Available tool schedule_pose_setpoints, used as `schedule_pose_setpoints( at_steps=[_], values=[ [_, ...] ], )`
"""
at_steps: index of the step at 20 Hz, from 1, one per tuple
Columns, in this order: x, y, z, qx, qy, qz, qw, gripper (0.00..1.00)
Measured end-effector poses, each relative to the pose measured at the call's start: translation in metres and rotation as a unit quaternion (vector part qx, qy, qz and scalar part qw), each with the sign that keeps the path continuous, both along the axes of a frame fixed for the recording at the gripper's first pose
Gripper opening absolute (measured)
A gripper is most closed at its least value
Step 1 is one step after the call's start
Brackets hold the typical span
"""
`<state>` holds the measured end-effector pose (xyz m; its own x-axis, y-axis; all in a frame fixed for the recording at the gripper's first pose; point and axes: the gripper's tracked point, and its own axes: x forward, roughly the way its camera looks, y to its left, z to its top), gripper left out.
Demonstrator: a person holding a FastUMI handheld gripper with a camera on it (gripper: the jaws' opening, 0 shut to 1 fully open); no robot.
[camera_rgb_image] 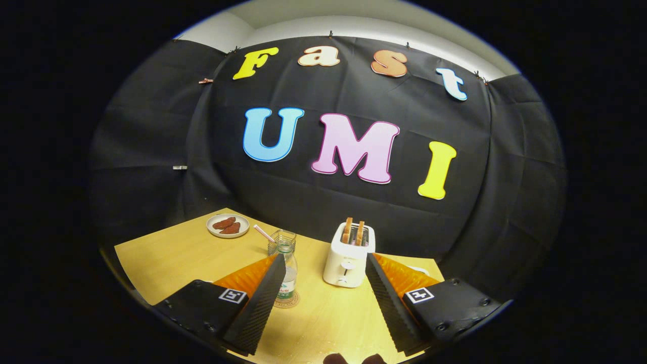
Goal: Take the bottle from table, then pour the juice into the cup, finally place the bottle on the coaster
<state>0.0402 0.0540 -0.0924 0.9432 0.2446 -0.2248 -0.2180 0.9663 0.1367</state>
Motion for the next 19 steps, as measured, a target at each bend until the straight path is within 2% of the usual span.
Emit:
schedule_pose_setpoints(
  at_steps=[4,11,19],
  values=[
    [-0.019,-0.018,0.019,-0.01,-0.005,-0.027,1.0,0.97],
    [-0.04,-0.042,0.04,-0.024,-0.016,-0.05,0.998,0.97],
    [-0.05,-0.05,0.046,-0.019,-0.017,-0.059,0.998,0.97]
  ],
)
